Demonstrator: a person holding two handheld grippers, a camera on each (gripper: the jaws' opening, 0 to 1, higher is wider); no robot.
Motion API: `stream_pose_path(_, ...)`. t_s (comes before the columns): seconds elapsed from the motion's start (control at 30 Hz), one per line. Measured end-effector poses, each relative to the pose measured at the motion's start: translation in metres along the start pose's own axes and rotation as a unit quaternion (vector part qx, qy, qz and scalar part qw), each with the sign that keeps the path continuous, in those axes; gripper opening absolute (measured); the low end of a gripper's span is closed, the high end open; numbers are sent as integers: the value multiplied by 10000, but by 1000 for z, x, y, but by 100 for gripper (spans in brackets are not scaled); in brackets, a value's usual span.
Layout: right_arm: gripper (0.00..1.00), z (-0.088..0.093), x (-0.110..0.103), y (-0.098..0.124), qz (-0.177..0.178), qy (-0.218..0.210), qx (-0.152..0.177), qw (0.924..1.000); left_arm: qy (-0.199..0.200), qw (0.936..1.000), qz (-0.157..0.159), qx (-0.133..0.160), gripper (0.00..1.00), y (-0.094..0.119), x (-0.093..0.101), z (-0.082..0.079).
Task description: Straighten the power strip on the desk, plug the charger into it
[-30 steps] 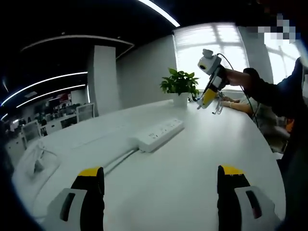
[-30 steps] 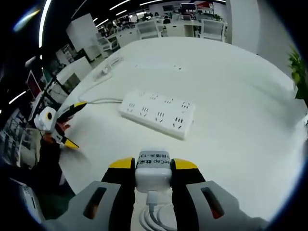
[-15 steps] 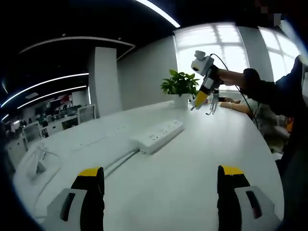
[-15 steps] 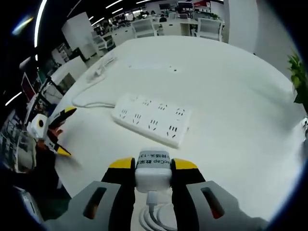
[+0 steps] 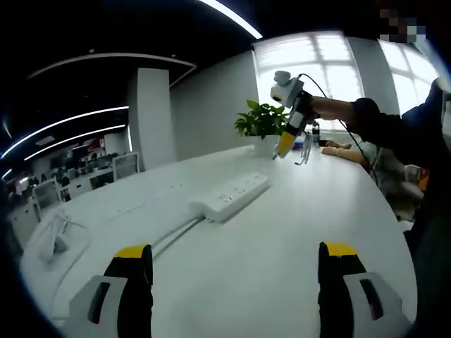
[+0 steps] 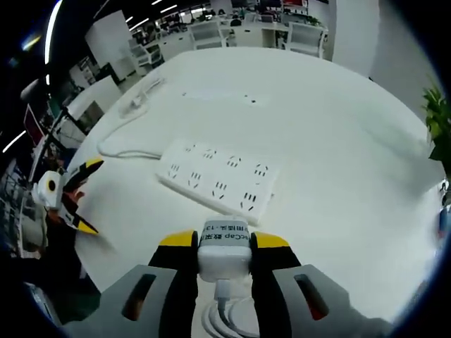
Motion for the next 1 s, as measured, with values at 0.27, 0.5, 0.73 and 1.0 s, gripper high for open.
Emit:
stream_pose_path(0.27,26,-8,-1,-12,10,-89,-81,9999,-26,10000,20,-13,99,4,1,0)
stream_pose_path(0.5,26,-12,10,-25,350,-115,-241,9990,-15,10000,8,4,99,6,-1,1)
stream_pose_path(0.73,26,-15,16,-38,499,-251,-343,9979,-19,10000,28,-18,99,8,-4,5)
stream_pose_path(1.0,26,-12,27,-54,568,-597,-571,9950,-29,10000,86,-40,99,9,-3,8)
Point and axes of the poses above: the point that each gripper's makers call its tool centre point, and the gripper's own axes: y roughly backward along the fingers, x roughly to its right, z roughly out of its underside, the point moved 1 cm from there along y, roughly backward along the fingers, and after that the axes turned 2 degrees about x, right-handed, at the moved point
